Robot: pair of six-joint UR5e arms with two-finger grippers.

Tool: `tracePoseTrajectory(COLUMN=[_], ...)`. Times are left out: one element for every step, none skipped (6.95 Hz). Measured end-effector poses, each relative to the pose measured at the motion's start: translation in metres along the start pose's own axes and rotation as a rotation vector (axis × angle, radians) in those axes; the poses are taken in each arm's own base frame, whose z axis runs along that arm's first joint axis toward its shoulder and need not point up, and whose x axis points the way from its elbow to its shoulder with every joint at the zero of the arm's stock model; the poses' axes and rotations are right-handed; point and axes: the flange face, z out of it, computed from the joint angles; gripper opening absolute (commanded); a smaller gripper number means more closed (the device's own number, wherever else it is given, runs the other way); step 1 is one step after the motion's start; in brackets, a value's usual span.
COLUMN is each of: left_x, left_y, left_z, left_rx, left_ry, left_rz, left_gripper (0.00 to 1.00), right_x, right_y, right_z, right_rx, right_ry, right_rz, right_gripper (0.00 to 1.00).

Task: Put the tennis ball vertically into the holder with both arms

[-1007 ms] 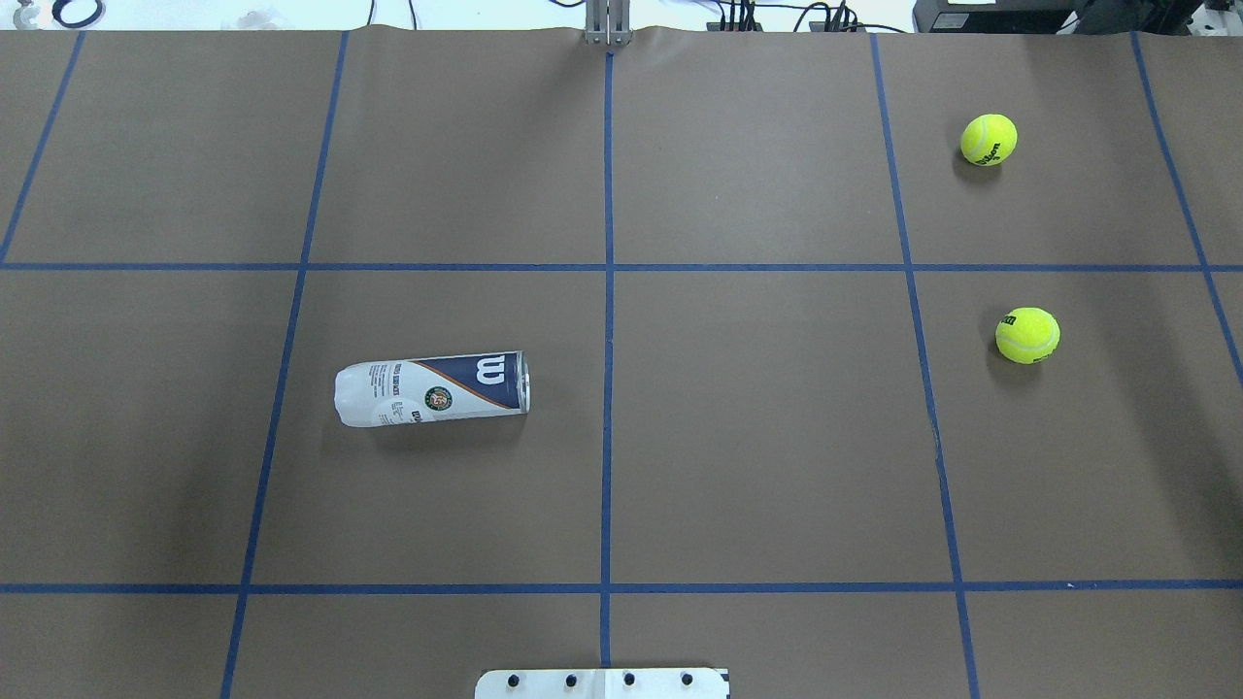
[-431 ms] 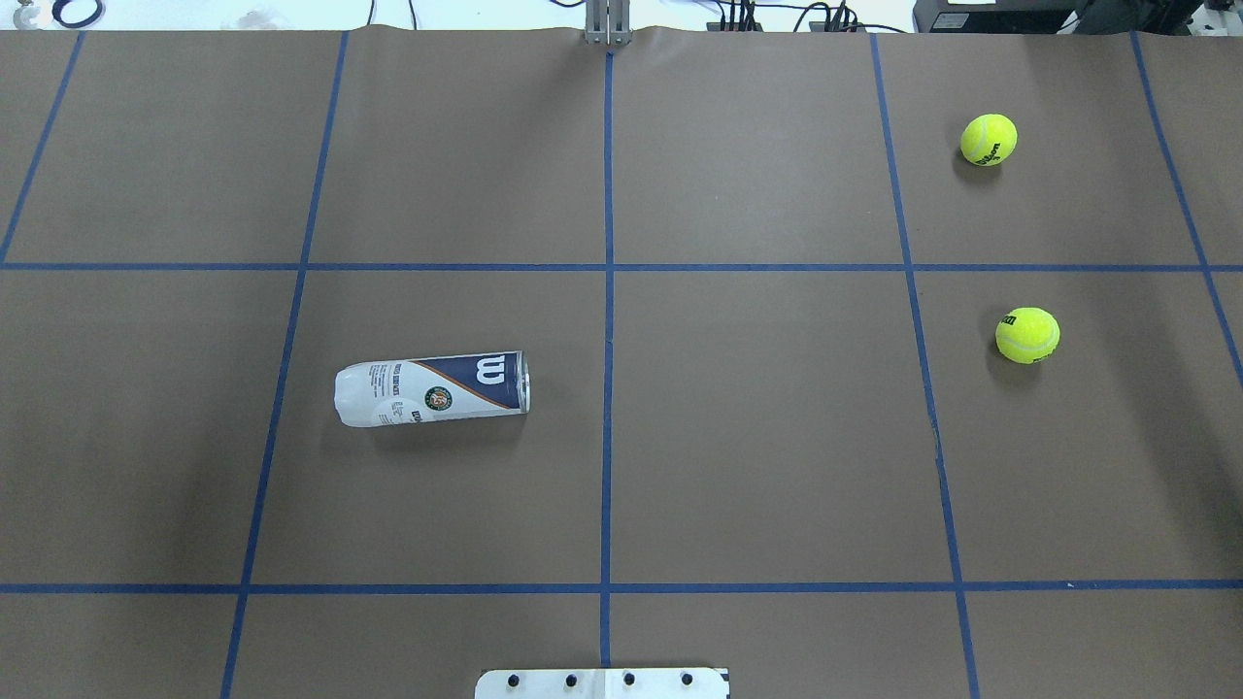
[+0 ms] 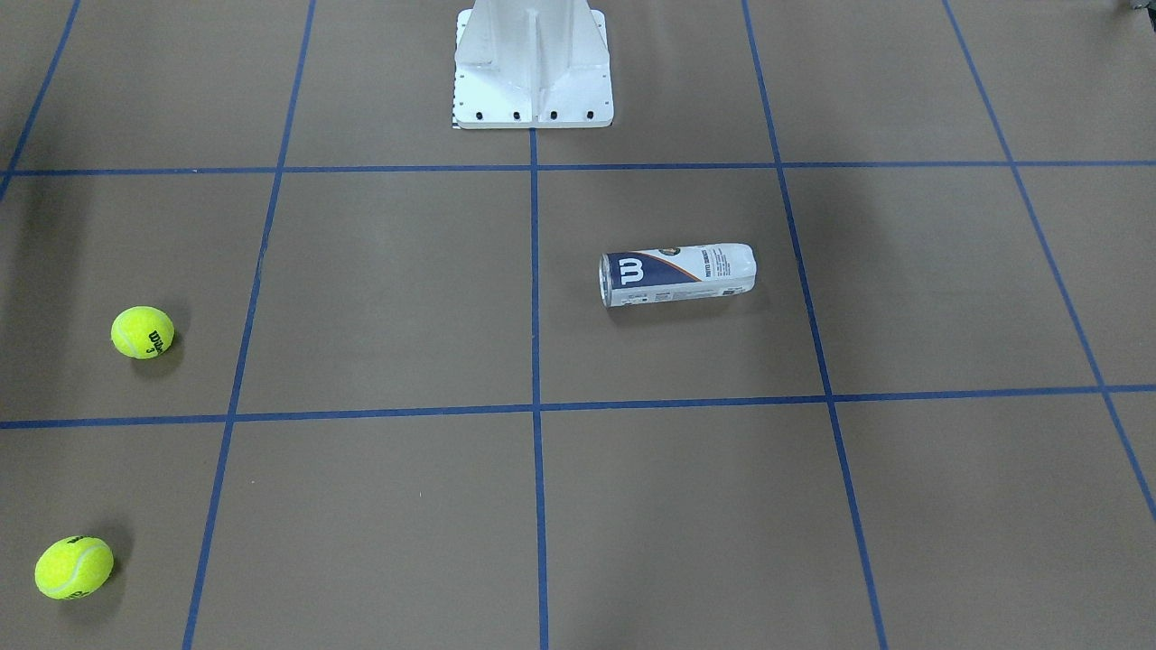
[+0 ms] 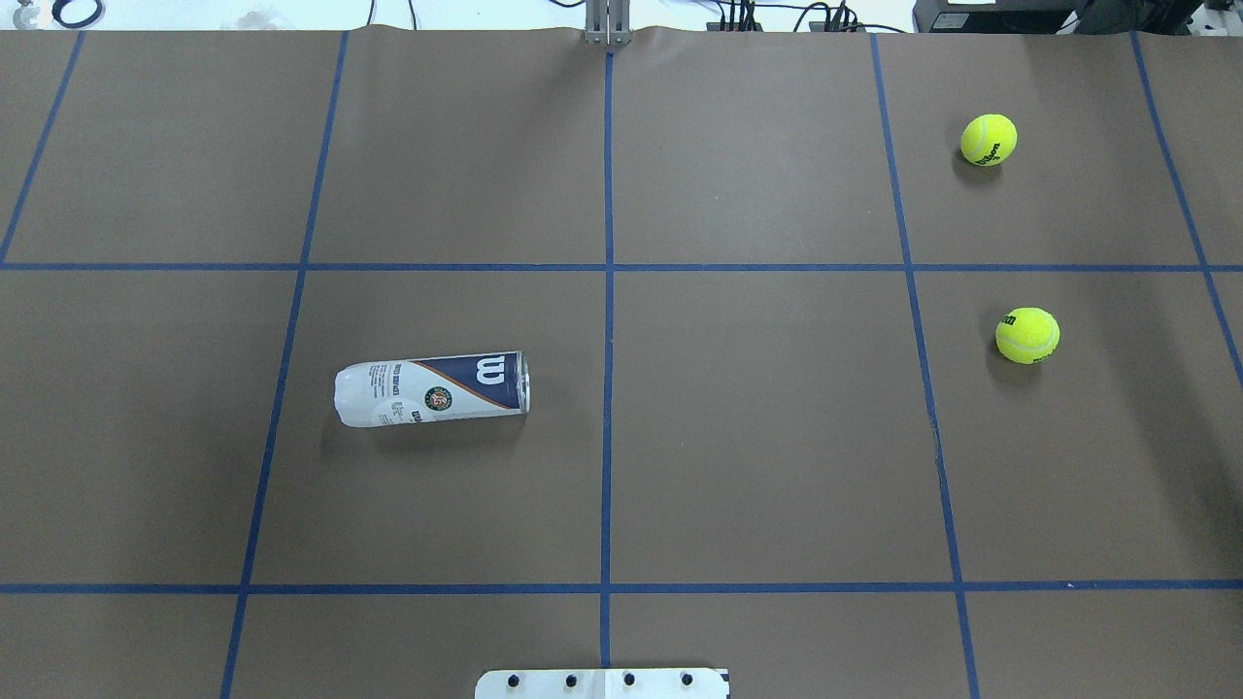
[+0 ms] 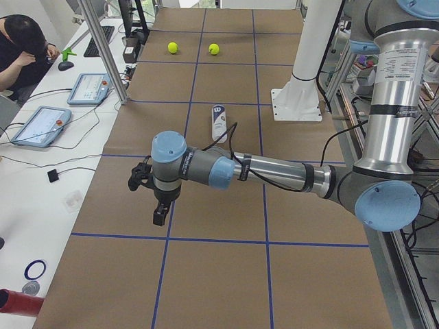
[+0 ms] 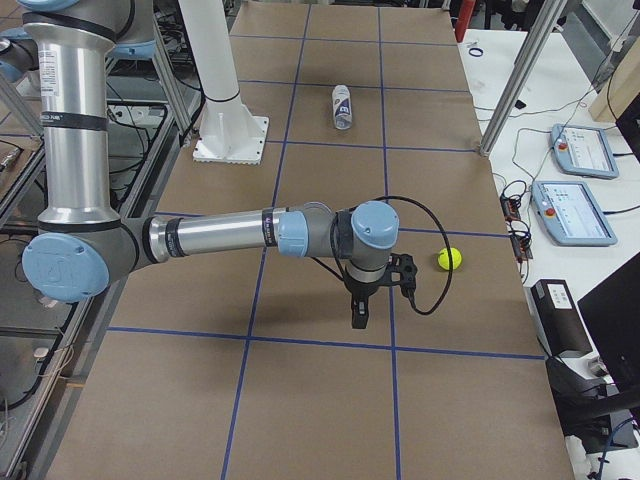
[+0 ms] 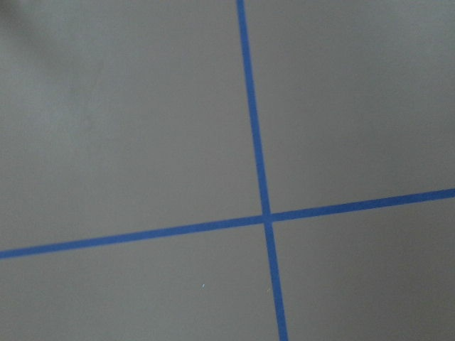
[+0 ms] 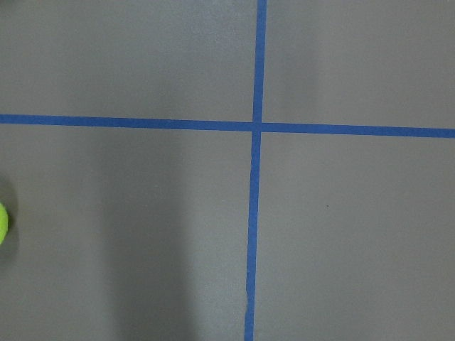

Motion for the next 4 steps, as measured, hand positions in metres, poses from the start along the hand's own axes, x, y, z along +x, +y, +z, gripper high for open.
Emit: tracePoseTrajectory(left_x=[0.039,0.073,0.106,0.138], left_y=[-0.029,-0.053,-0.075,-0.092], left_z=[-0.001,-0.001,-0.006,-0.009], left_rx=[0.042,0.069,0.095,0.117], left_ry=[0.035,0.077,0.115,0.136], left_rz=[0.101,0.183,0.256,0.345], left_gripper=[1.00,1.00,1.00,1.00], right_x=[-0.001,-0.001,-0.001,-0.001], right_y=[-0.001,-0.003,-0.004,-0.004], right_z=[-0.001,-0.001,-0.001,0.000], right_rx=[0.001,0.002,0.001,-0.002], right_ry=[0.000,0.000,0.000,-0.005], right_rz=[0.000,0.000,0.000,0.003], right_gripper=[0.99,0.99,0.99,0.99])
